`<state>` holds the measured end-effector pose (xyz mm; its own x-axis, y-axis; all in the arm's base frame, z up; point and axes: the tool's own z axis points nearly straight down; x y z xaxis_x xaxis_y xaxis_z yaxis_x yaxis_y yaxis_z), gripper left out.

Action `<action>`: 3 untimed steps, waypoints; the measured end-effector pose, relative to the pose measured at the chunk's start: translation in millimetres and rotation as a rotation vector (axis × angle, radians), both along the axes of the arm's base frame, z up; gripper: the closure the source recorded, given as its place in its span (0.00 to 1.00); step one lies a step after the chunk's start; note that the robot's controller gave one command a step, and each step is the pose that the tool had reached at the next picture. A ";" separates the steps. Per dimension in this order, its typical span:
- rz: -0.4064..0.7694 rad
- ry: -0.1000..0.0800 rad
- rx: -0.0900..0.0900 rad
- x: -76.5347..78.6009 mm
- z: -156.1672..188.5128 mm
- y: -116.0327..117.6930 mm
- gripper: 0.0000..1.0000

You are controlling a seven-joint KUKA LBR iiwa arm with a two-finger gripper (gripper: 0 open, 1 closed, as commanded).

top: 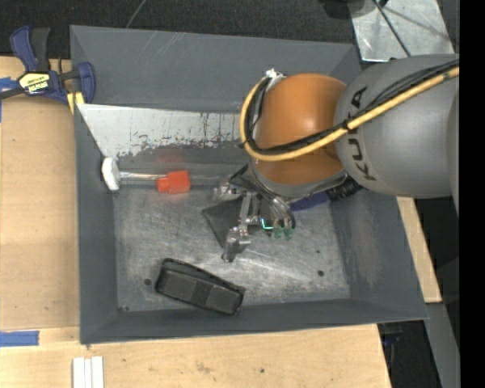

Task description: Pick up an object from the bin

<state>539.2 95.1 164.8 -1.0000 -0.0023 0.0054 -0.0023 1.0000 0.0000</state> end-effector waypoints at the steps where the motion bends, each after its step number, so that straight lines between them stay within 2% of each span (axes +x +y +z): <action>1: -0.108 -0.015 0.004 -11.8 -92.5 -38.8 0.00; 2: -0.111 -0.039 0.005 -5.1 -86.8 -39.6 1.00; 3: -0.130 -0.017 0.001 2.9 41.0 -50.4 1.00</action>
Offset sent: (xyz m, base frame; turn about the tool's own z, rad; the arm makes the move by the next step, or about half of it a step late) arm -0.0147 -0.0394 -0.0948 0.1082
